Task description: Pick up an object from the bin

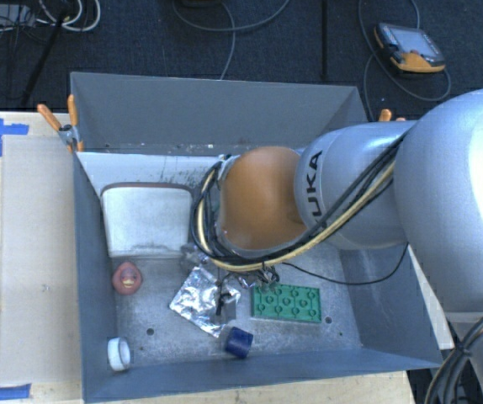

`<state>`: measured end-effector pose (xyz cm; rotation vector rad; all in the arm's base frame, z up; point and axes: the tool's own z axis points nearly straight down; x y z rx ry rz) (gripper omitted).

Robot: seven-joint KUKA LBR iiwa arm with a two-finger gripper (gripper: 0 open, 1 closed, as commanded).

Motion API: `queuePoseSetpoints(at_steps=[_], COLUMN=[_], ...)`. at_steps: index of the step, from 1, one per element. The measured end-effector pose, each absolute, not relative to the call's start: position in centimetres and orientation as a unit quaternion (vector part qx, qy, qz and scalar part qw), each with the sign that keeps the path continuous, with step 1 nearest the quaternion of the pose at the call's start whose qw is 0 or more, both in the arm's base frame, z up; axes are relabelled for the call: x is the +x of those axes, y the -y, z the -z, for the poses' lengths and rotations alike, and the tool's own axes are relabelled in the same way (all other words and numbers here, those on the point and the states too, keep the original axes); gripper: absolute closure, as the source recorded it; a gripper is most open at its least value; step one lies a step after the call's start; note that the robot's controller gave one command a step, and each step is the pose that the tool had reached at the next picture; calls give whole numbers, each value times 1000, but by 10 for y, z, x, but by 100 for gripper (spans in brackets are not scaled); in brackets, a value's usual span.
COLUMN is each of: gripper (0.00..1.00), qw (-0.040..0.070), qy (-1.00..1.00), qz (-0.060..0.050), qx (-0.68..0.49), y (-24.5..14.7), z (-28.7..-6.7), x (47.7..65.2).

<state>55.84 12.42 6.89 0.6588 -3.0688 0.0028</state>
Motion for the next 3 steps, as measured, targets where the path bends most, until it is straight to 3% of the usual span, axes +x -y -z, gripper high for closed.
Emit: queuePoseSetpoints(at_steps=[1, 2, 3], gripper=[100, 100, 100], qw=[1, -5, -3], qy=[978, 976, 1000], qz=[0, 0, 0], qx=[209, 216, -28], y=[-126, -131, -110], z=[-70, -182, -265], x=[558, 589, 571])
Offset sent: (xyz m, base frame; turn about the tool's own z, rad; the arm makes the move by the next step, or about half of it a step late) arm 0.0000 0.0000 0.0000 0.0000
